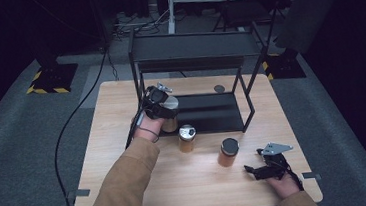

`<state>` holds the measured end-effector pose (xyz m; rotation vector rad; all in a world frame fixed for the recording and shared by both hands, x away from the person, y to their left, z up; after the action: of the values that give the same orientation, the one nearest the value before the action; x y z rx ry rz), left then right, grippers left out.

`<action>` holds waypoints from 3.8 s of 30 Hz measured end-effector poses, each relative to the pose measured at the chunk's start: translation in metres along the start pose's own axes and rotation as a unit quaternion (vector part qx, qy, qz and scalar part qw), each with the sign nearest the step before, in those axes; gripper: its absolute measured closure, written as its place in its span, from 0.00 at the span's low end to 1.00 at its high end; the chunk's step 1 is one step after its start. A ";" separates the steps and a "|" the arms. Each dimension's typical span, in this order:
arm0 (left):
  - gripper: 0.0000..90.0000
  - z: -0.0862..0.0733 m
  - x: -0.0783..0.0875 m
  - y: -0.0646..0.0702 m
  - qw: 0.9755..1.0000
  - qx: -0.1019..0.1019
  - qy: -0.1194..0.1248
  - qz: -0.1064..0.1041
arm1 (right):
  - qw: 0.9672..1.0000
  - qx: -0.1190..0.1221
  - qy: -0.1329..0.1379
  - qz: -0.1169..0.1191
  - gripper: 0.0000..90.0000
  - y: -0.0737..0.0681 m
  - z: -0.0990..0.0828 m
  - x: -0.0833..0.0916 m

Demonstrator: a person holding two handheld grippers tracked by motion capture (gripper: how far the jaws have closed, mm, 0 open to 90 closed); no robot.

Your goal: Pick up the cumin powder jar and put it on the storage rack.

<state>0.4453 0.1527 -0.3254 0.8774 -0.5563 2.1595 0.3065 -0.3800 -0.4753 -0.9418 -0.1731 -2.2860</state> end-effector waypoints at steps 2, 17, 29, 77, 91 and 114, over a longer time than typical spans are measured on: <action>0.37 -0.001 -0.002 0.000 1.000 0.002 0.001 0.002 | 1.000 0.000 0.000 0.000 0.10 0.000 0.000 0.000; 0.37 -0.003 -0.016 0.001 1.000 0.008 -0.008 0.006 | 1.000 -0.001 0.000 -0.001 0.10 0.000 0.000 0.000; 0.36 -0.014 -0.022 -0.009 0.999 0.033 0.003 0.007 | 1.000 -0.001 0.000 -0.001 0.10 -0.001 0.000 0.000; 0.04 -0.091 0.102 0.062 0.998 -0.011 0.039 0.057 | 1.000 0.009 -0.009 0.008 0.04 0.003 0.005 -0.003; 0.05 -0.131 0.090 0.070 0.998 0.007 0.036 0.050 | 1.000 0.013 -0.016 0.011 0.00 0.002 0.007 -0.005; 0.06 -0.178 0.066 0.091 0.998 0.018 0.015 0.053 | 1.000 0.011 -0.015 0.010 0.00 0.001 0.007 -0.005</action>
<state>0.2693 0.2343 -0.4076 0.8514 -0.5621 2.2799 0.3136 -0.3762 -0.4736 -0.9623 -0.2003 -2.2492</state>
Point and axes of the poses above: each handheld gripper's, and its own axes: x roughly backward along the jaws, z roughly out of its top, y roughly to its right, the point moved 2 cm from there along -x, roughly forward along the jaws, and after that the axes turned 10 degrees about -x, right-handed, at the moved point
